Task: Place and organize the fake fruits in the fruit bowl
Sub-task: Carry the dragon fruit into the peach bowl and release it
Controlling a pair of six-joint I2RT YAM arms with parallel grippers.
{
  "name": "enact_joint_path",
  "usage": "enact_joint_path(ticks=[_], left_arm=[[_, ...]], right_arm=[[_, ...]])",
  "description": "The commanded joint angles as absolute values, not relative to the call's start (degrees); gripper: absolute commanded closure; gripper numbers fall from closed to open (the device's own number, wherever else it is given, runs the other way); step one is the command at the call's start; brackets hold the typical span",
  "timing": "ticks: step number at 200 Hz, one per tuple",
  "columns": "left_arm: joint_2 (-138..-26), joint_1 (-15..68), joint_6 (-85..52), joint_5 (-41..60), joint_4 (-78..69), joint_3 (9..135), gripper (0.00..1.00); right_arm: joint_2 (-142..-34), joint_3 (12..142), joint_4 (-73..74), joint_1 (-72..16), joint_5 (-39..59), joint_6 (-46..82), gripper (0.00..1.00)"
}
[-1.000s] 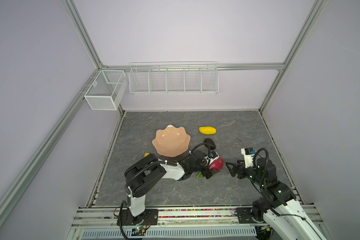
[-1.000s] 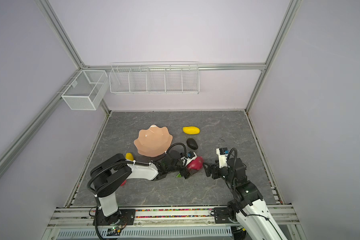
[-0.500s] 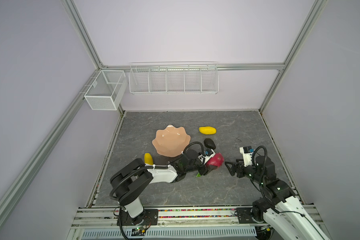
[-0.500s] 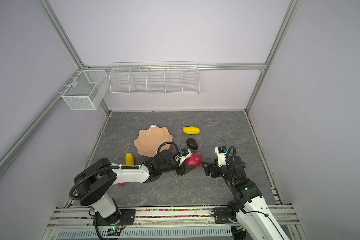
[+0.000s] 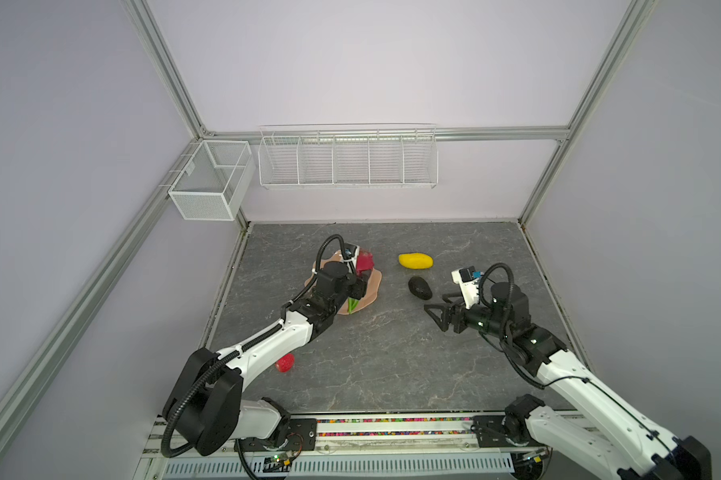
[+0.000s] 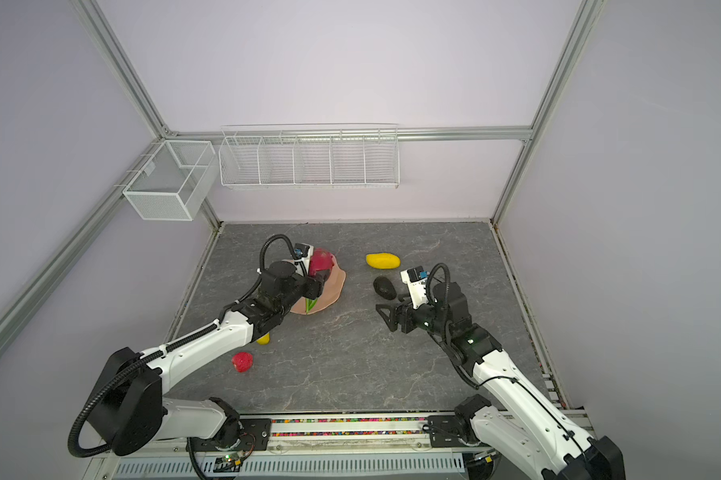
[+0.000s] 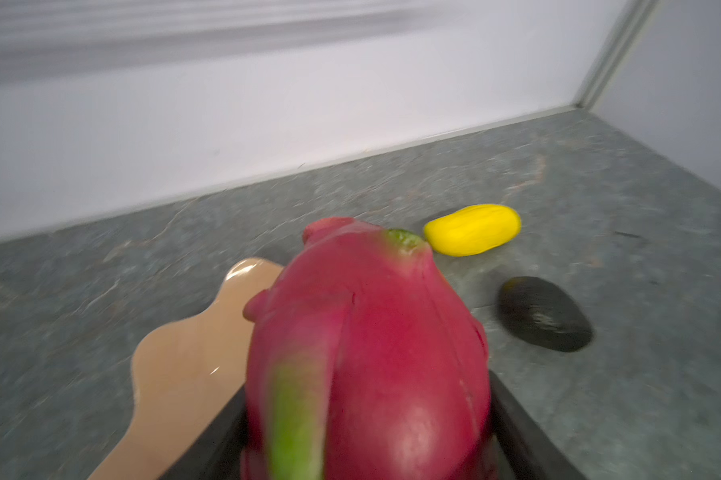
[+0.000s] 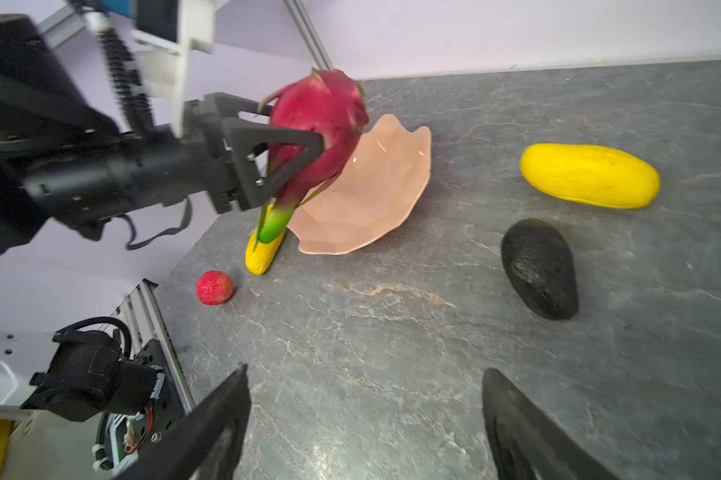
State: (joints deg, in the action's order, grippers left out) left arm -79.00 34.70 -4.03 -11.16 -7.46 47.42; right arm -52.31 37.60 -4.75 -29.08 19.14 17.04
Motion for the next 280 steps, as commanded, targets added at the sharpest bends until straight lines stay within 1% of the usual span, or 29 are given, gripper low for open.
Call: enact_joint_path(ticks=[1,31,52,76,108,162,192,210,211,215,217,231,280], left_arm=[[-82.4,32.7,-7.1,-15.4,-5.9,48.9,0.43],[-88.7,29.8,-8.3,-15.6,-6.2,52.1,0.43],[-92.4,29.1,-7.8,-15.7,-8.1,53.5,0.43],[-96.2,29.0,-7.7,-15.9,-6.7,55.9,0.43],[-99.1,29.0,-7.6,-16.4,-7.0,57.1,0.41],[-101.4,29.0,-8.3,-16.2,-5.5,58.2,0.36],[-101.2,29.0,-8.5,-16.7,-3.6,58.6,0.30],[-99.9,29.0,-8.3,-15.8,-3.9,58.0,0.24],[-99.8,29.0,-8.3,-15.8,-4.0,57.9,0.23],[-99.4,29.0,-8.3,-15.5,-4.3,57.7,0.12],[-99.3,29.0,-8.1,-15.4,-4.5,57.6,0.09],[-98.3,29.0,-7.7,-15.2,-5.5,57.0,0.00],[-93.9,29.0,-7.2,-16.8,-3.5,56.9,0.01]], right_arm=[[-55.0,39.3,-0.3,-32.4,19.4,15.3,0.12],[-56.6,39.0,0.9,-35.4,17.3,16.1,0.12],[-56.1,38.3,0.6,-35.8,16.5,16.2,0.12],[-54.4,38.0,-1.6,-35.9,15.1,15.4,0.12],[-52.6,37.7,-3.7,-35.9,12.9,14.3,0.12],[-53.8,38.1,-3.7,-35.9,13.3,14.5,0.12],[-53.9,37.9,-3.5,-35.9,13.1,14.6,0.12],[-53.9,37.8,-3.6,-35.9,13.1,14.6,0.12],[-53.9,37.7,-3.6,-35.9,13.1,14.6,0.12],[-53.9,37.7,-3.5,-35.9,13.2,14.5,0.12],[-53.9,37.7,-3.6,-35.9,13.1,14.6,0.12],[-53.9,37.4,-3.5,-35.9,13.1,14.6,0.12],[-54.2,37.3,-3.0,-35.9,13.3,14.4,0.12]])
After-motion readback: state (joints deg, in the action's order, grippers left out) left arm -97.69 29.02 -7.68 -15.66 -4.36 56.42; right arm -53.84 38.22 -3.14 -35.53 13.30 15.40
